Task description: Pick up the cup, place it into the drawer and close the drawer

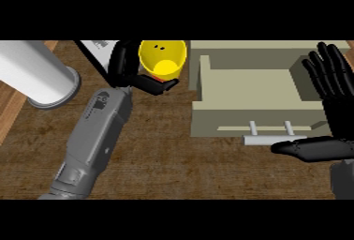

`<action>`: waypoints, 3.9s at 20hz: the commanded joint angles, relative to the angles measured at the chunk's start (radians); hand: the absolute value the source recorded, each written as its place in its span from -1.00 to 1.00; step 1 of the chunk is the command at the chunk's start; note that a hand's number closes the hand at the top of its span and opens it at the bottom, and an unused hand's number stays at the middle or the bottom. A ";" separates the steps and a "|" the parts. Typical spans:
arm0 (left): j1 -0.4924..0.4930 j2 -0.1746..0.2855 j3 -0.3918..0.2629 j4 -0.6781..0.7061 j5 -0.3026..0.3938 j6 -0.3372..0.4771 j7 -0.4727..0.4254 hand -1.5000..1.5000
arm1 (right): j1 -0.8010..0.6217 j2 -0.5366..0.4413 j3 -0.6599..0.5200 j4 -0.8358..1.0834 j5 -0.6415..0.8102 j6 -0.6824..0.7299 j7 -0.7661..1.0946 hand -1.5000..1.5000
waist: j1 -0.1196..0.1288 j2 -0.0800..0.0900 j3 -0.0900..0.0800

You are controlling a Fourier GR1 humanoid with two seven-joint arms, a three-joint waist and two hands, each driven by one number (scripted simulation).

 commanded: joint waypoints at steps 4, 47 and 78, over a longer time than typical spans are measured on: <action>-0.215 -0.011 -0.128 0.014 0.061 0.201 0.179 1.00 | 0.002 0.001 -0.001 0.029 0.017 0.005 -0.036 -1.00 | -0.021 0.008 0.000; -0.402 -0.011 -0.410 0.384 0.531 0.339 0.133 -1.00 | -0.129 -0.140 0.314 0.075 -0.129 0.478 0.095 1.00 | -0.151 0.034 -0.001; -0.086 0.110 -0.384 0.118 0.597 0.163 0.104 -1.00 | -0.532 -0.071 0.302 1.244 0.594 -0.001 -0.451 1.00 | 0.121 0.027 0.004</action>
